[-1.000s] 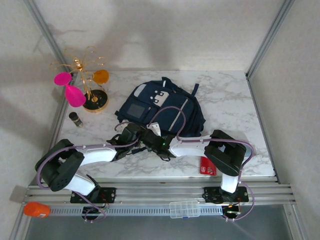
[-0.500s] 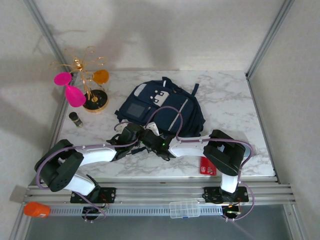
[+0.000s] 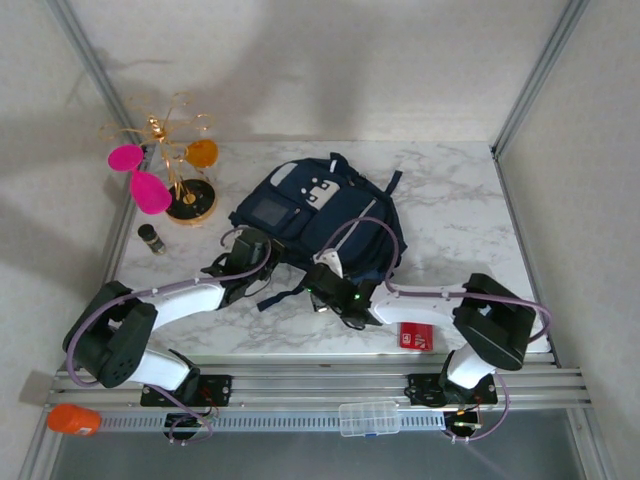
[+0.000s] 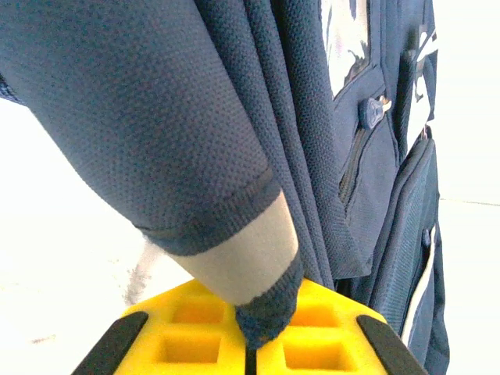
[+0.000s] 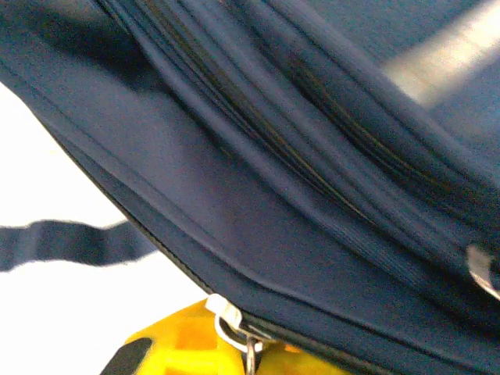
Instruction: Pack books, pencil case, and school supplies into a backpack
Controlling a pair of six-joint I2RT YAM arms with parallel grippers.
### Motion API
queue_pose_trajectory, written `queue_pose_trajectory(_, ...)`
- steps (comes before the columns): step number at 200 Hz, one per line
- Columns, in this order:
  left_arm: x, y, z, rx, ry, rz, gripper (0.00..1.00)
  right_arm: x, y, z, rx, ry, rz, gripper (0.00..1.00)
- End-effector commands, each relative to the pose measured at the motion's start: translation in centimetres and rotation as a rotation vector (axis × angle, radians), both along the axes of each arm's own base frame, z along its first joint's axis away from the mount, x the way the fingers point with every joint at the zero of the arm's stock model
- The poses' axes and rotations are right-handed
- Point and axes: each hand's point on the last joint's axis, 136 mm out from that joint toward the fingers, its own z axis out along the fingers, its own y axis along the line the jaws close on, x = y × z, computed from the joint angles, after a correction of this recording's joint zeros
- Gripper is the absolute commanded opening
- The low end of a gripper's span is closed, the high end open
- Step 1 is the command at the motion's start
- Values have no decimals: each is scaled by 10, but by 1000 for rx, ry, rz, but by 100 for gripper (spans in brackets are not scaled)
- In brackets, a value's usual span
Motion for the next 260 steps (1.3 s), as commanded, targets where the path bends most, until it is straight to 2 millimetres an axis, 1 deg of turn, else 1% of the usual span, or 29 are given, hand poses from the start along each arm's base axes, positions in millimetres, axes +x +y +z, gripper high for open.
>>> queue_pose_trajectory(1, 28, 14, 28, 49, -76, 22, 0, -7, -29, -2, -55, 14, -35, 0)
queue_pose_trajectory(18, 36, 14, 30, 79, -78, 0, 0, -9, -23, 9, -41, 2, 3, 0)
queue_pose_trajectory(31, 39, 14, 28, 97, -69, -12, 0, -13, -9, 18, 3, 1, 60, 0)
queue_pose_trajectory(44, 41, 4, 30, 84, -82, -70, 0, -15, 2, 24, 41, 14, 87, 0)
queue_pose_trajectory(49, 40, 0, 33, 79, -91, -91, 6, -15, 6, 25, 56, 20, 95, 0)
queue_pose_trajectory(56, 37, -6, 37, 69, -110, -117, 19, -15, 10, 28, 72, 26, 101, 0)
queue_pose_trajectory(63, 30, -9, 39, 66, -120, -132, 31, -15, 13, 28, 79, 33, 99, 0)
queue_pose_trajectory(69, 24, -11, 41, 60, -124, -137, 39, -14, 14, 28, 82, 40, 95, 0)
queue_pose_trajectory(80, 10, -16, 42, 39, -125, -148, 48, -13, 16, 27, 84, 50, 87, 0)
queue_pose_trajectory(93, -9, -21, 41, 5, -119, -152, 55, -13, 17, 25, 86, 59, 81, 0)
queue_pose_trajectory(106, -26, -25, 36, -44, -95, -146, 58, -13, 17, 24, 92, 63, 77, 0)
queue_pose_trajectory(115, -37, -32, 35, -104, -88, -140, 59, -14, 19, 24, 101, 63, 86, 0)
queue_pose_trajectory(118, -42, -34, 31, -120, -76, -139, 59, -13, 20, 24, 102, 62, 88, 0)
queue_pose_trajectory(123, -45, -40, 35, -170, -89, -137, 60, -14, 21, 24, 102, 63, 92, 0)
queue_pose_trajectory(131, -52, -46, 33, -227, -85, -133, 62, -13, 20, 23, 97, 63, 89, 0)
queue_pose_trajectory(148, -61, -55, 31, -293, -79, -99, 63, -11, 20, 24, 90, 58, 79, 0)
queue_pose_trajectory(165, -59, -67, 30, -307, -79, -89, 63, -9, 20, 23, 96, 53, 74, 0)
queue_pose_trajectory(180, -57, -86, 33, -334, -78, -119, 61, -8, 22, 24, 92, 51, 72, 0)
queue_pose_trajectory(188, -54, -91, 33, -330, -76, -118, 59, -7, 23, 24, 93, 48, 72, 0)
queue_pose_trajectory(212, -47, -94, 24, -313, -62, -85, 43, -4, 19, 22, 71, 45, 43, 0)
queue_pose_trajectory(217, -46, -92, 21, -302, -62, -72, 38, -2, 17, 22, 66, 44, 31, 0)
queue_pose_trajectory(229, -43, -79, 17, -251, -72, -24, 20, -2, 13, 24, 64, 51, 15, 0)
queue_pose_trajectory(237, -40, -70, 16, -214, -79, 2, 11, -2, 11, 25, 66, 53, 10, 0)
queue_pose_trajectory(251, -33, -59, 15, -165, -87, 9, 0, -1, 2, 25, 38, 59, -21, 0)
queue_pose_trajectory(260, -28, -48, 12, -126, -75, 22, 0, -1, -8, 25, 10, 61, -55, 0)
